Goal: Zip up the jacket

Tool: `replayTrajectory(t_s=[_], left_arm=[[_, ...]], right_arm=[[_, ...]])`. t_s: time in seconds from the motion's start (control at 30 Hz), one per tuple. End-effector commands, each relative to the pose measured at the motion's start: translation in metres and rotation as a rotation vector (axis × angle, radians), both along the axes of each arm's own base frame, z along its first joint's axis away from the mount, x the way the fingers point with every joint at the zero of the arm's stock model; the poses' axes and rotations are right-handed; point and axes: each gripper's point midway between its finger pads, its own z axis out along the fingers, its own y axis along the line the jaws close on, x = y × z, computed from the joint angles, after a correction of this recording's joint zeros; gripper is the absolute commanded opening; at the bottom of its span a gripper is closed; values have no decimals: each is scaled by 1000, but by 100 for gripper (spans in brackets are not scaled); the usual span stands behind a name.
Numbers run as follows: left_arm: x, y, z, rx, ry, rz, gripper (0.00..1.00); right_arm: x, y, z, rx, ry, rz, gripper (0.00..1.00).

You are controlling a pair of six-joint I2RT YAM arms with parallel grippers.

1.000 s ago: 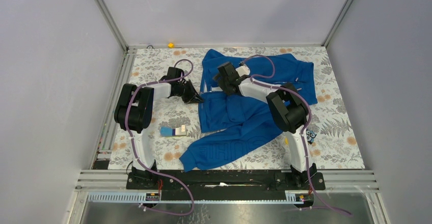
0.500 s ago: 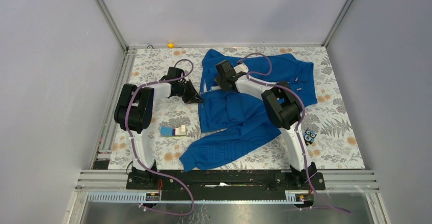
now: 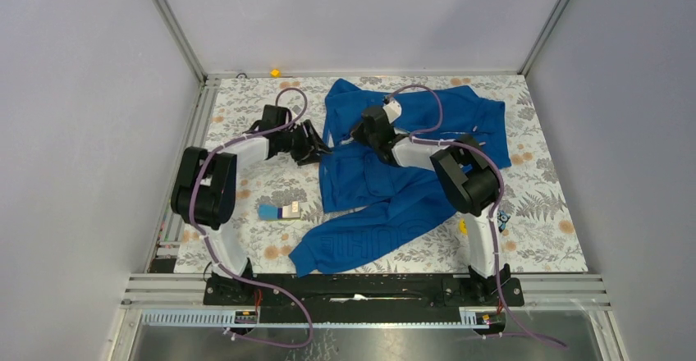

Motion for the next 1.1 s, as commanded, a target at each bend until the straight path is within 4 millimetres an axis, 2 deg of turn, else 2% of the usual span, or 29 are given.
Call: replayTrajectory(t_s=[0.0,0.1,0.2,0.3,0.37,0.47,0.53,0.67,0.73,0.77,0.87,1.0,1.07], left_arm=[[12,-6,76,-175,-233,-19,56],[17,-8,106,-305,-293,2,63],[19,-15,125,-480,-229,53,65],[23,-21,136,-667,-125,121,65],[24,-21,136,-777,-38,179,64],[24,-18,132,-893,58,270,74],[26,-18,124,-886,88,312,75],[38,-9,98,-686,29,394,76],[48,-10,92,-607,-17,352,77],[54,-14,96,-612,-54,312,77],[63,-23,103,-659,-74,239,71],[67,-27,102,-669,-95,199,53],[67,-28,94,-645,-86,187,44]], right_arm=[[9,32,115,181,-443,189,0],[-4,35,129,223,-571,257,0],[-15,37,143,247,-683,315,0],[-24,32,156,266,-778,321,0],[-28,29,161,270,-815,320,0],[-29,27,165,273,-858,318,0],[-28,27,165,286,-866,314,0],[-32,32,166,305,-871,344,0],[-33,32,167,308,-872,346,0],[-33,31,168,310,-872,345,0],[-35,31,169,325,-873,344,0],[-36,31,168,339,-869,344,0],[-37,31,168,344,-870,345,0]])
